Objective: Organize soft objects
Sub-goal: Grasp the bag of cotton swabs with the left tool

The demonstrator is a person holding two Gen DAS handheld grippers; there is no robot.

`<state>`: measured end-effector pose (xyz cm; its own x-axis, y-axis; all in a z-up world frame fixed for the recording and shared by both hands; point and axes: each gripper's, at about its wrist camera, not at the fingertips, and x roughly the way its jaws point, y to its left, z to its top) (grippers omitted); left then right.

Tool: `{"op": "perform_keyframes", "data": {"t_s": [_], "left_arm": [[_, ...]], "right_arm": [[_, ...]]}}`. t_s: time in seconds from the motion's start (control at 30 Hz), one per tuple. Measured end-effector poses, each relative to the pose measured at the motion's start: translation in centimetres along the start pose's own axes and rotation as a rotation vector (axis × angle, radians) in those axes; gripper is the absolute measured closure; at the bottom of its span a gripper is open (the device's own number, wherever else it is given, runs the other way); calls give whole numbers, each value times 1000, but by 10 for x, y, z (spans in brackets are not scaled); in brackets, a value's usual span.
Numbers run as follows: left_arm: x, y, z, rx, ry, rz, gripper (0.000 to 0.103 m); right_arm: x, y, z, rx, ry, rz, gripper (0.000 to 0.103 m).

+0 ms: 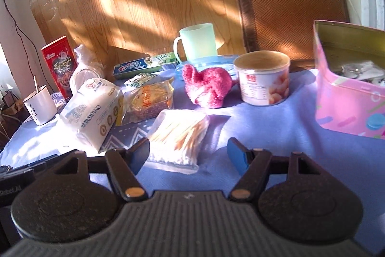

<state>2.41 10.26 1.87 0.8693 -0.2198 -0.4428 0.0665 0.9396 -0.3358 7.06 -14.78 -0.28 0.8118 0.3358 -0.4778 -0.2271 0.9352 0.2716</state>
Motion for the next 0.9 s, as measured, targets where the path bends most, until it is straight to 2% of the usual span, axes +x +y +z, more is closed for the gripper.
{"op": "perform_keyframes", "data": {"t_s": [0.17, 0.23, 0.27, 0.3, 0.4, 0.5, 0.67, 0.77, 0.87, 0.9], "left_arm": [[1, 10, 1, -54, 3, -17, 6], [2, 10, 1, -54, 9, -19, 6], [2, 9, 1, -51, 10, -19, 6], [2, 9, 0, -48, 11, -18, 6], [4, 7, 0, -38, 19, -13, 6], [5, 6, -1, -35, 27, -10, 6], [8, 3, -1, -18, 50, -1, 6], [10, 2, 0, -12, 66, -12, 5], [12, 0, 1, -13, 86, -30, 5], [13, -1, 2, -9, 91, -37, 5]], "right_arm": [[26, 10, 2, -18, 75, 27, 30], [30, 11, -1, -27, 79, 17, 37], [29, 12, -2, -45, 77, 17, 49], [28, 11, -2, -49, 75, 22, 53], [22, 5, -3, -33, 75, 26, 63], [9, 1, -8, -39, 74, 26, 66], [-24, -6, -24, -97, 72, 47, 88], [-43, -13, -35, -139, 78, 64, 88], [-52, -14, -43, -188, 65, 37, 85], [-53, -14, -43, -203, 55, 28, 79]]}}
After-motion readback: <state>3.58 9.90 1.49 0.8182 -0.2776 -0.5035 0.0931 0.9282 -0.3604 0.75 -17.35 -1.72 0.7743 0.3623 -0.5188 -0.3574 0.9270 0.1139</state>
